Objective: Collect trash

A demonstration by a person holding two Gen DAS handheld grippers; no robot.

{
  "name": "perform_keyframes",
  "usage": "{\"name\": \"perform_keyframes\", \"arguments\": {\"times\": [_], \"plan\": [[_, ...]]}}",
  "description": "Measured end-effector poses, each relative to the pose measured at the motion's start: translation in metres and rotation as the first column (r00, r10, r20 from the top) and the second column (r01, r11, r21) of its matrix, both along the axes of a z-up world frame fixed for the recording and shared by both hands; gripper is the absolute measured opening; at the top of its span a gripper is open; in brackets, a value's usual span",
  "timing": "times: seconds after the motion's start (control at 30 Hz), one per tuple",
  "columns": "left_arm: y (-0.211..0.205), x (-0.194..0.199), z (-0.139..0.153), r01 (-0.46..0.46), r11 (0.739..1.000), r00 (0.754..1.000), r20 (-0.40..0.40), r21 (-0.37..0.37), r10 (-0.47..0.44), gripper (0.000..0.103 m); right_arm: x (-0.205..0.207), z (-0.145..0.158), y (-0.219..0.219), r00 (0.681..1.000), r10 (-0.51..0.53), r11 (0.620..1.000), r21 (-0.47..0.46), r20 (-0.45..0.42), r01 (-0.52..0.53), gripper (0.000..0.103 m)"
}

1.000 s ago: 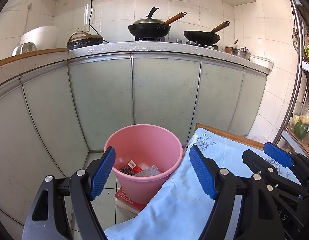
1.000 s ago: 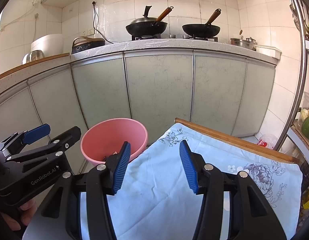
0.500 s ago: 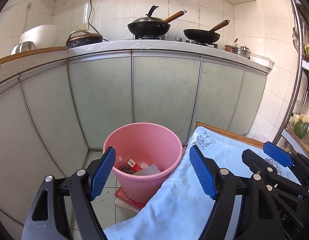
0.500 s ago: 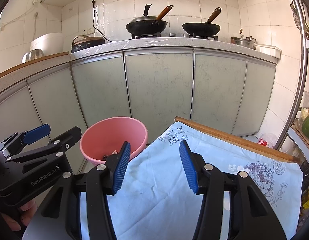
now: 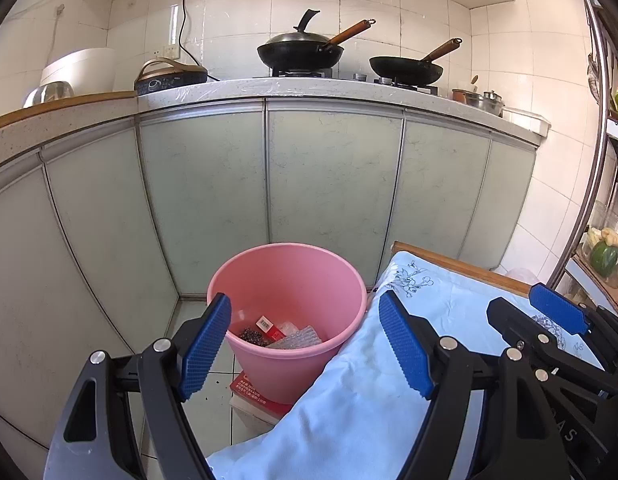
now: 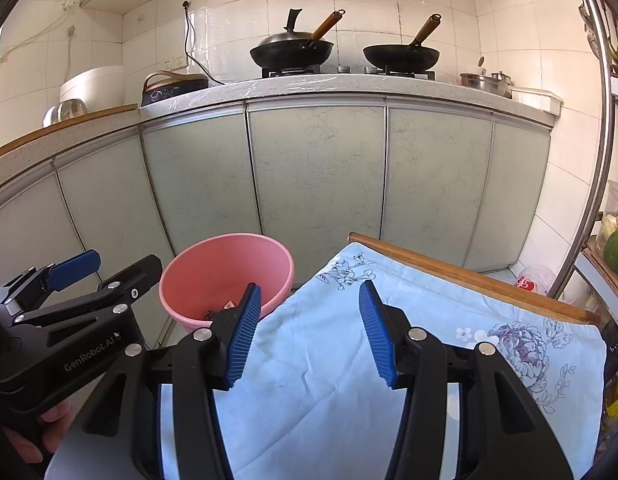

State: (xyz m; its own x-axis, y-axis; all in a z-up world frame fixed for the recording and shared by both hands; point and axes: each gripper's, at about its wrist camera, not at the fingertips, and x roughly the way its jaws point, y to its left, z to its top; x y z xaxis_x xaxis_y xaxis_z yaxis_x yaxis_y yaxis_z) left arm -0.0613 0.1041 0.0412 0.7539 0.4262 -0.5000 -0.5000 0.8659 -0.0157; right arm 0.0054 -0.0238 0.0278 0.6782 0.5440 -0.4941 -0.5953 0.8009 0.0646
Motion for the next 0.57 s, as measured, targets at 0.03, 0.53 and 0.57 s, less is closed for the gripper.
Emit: {"name": "perform_keyframes", "arguments": {"times": [0.03,0.53,0.57], "plan": [[-0.0009,0.0001,0.0,0.0,1.0,1.0,0.001,0.002,0.0,0.075,0.0,-0.0005,-0.0004,1.0,-0.001,1.0,0.0,-0.001,0.001,0.052],[-0.0064,0.0051,-0.0025,0.013,1.0,1.0,-0.024,-0.007,-0.013,0.075,0.0025,-0.0026,-0.0044,1.0,-0.005,1.0,0.003,-0.008,0.005,0.052],[-0.0065,0.0053,-0.0026,0.015,1.0,1.0,-0.024,-0.008,-0.015,0.075,0.0026,-0.0031,-0.0052,1.0,-0.005,1.0,0.004,-0.009,0.005,0.052]]}}
